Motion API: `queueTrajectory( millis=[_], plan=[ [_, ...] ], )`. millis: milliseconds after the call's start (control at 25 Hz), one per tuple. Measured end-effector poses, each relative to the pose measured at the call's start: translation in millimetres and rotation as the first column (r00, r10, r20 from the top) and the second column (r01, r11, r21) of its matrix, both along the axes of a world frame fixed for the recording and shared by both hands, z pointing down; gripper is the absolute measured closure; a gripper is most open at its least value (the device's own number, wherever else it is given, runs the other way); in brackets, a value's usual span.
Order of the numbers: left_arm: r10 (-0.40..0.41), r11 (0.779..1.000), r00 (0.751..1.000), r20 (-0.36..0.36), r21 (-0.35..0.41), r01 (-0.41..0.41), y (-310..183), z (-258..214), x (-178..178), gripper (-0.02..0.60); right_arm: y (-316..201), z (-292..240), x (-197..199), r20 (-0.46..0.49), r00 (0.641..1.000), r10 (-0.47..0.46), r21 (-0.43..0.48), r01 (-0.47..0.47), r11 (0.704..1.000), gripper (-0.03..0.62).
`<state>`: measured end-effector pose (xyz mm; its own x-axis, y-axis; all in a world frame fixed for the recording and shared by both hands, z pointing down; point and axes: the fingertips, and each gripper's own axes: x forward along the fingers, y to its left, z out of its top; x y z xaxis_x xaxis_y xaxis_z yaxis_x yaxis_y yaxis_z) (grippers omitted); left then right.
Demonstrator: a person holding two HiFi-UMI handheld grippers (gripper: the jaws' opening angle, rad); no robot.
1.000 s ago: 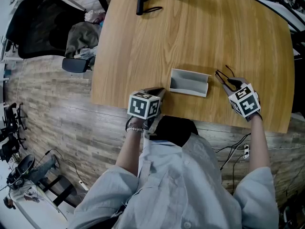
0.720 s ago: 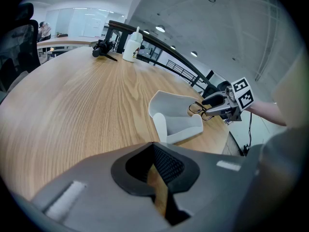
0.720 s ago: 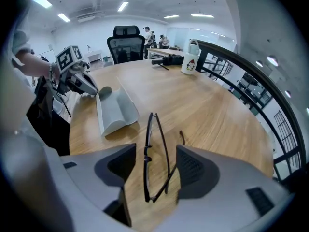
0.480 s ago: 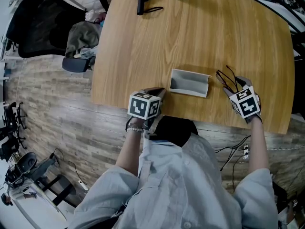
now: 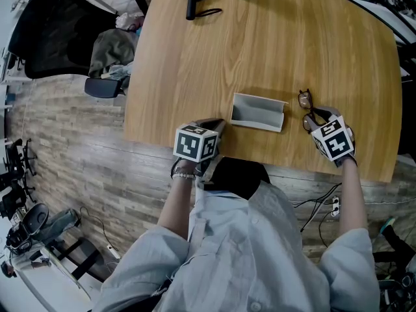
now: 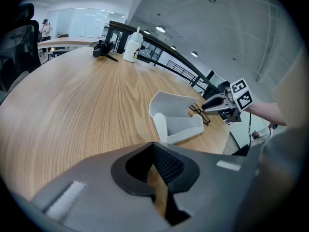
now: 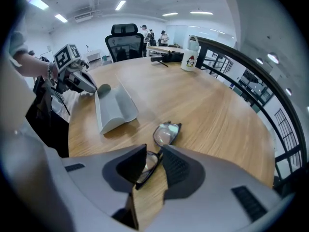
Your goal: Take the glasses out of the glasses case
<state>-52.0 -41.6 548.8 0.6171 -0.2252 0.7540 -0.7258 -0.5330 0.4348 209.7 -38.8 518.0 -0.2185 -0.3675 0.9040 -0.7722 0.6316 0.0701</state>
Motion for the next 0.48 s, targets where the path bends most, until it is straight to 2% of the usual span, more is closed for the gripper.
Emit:
queueTrajectory(
  millis=[120,400,480],
  plan=[
    [0.000,1.000,1.000,0.000,0.001,0.000,0.1,-1.3,-0.2,0.577,-0.5,-1.8,-0.5,-0.002,1.000,-0.007,0.006,0.007,1.000,0.514],
    [-0.001,1.000,1.000,0.002,0.004,0.001,0.2,0.1,0.3,0.577,-7.8,-11.8,-5.7,0.007,1.000,-0.023,0.056,0.023,0.998,0.513],
    [-0.001,1.000,1.000,0.002,0.005,0.001,0.3,0.0,0.4,0.577,-10.4,-19.3,-16.8,0.029,0.998,-0.051,0.074,0.049,0.996,0.484]
  ],
)
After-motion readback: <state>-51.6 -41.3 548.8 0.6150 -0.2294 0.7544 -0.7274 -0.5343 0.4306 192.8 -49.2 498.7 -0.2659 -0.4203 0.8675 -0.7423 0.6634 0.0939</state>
